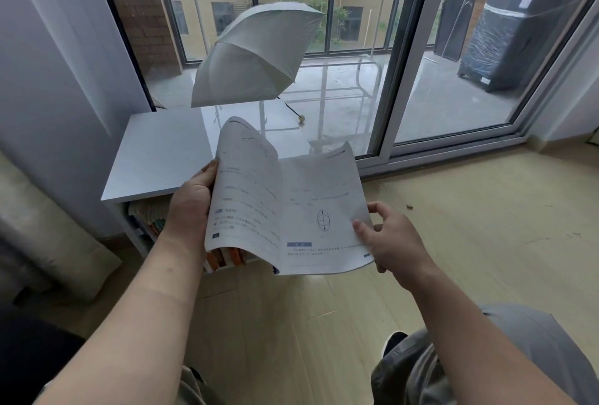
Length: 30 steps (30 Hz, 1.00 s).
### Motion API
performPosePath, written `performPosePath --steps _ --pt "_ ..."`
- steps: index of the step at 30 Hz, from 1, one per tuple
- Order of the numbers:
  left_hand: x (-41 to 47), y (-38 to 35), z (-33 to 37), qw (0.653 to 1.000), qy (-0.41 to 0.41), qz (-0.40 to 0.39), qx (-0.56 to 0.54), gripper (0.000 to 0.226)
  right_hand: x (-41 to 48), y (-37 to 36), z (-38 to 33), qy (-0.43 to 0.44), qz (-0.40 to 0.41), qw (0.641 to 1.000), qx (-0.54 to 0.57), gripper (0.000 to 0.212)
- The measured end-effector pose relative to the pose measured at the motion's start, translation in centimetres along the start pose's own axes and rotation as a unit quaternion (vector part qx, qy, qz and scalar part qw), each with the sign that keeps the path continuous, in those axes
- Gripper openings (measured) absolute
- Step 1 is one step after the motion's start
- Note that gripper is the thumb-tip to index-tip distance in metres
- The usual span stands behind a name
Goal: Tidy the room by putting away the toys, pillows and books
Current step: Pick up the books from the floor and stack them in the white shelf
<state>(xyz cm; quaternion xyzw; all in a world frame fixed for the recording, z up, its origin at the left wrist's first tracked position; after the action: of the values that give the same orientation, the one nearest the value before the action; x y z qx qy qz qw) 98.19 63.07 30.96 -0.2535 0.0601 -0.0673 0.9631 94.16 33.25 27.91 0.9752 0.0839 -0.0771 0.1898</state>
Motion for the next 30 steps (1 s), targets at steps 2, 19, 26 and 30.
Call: performPosePath --steps 2,19,26,30 --pt "-0.1 -0.8 -0.2 1.000 0.003 0.001 0.021 0.035 -0.2 -0.3 -0.4 0.037 -0.005 0.998 0.052 0.017" --pt "-1.0 -6.6 -0.5 0.792 -0.201 0.018 0.576 0.032 -0.3 -3.8 -2.2 0.118 -0.058 0.986 0.105 0.029" --pt "0.6 -0.7 2.4 0.782 0.011 0.045 0.621 0.054 0.8 -5.1 0.4 0.057 -0.261 0.950 0.162 0.027" --pt "0.5 0.8 1.7 0.769 0.123 -0.018 0.627 0.030 1.9 -6.9 3.6 -0.032 -0.281 0.925 0.253 0.026"
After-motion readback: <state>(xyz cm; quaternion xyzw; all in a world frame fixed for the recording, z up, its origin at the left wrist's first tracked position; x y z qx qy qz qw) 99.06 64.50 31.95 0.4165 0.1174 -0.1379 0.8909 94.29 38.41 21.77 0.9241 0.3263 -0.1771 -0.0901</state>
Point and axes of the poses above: each hand's wrist, its own x-axis towards the middle knuckle, its own y-axis out of the back of the hand, z = x × y, the point moved 5 cm from there along x, towards the middle knuckle, and after that the axes turned 15 degrees about -z, right-handed, at the moved point
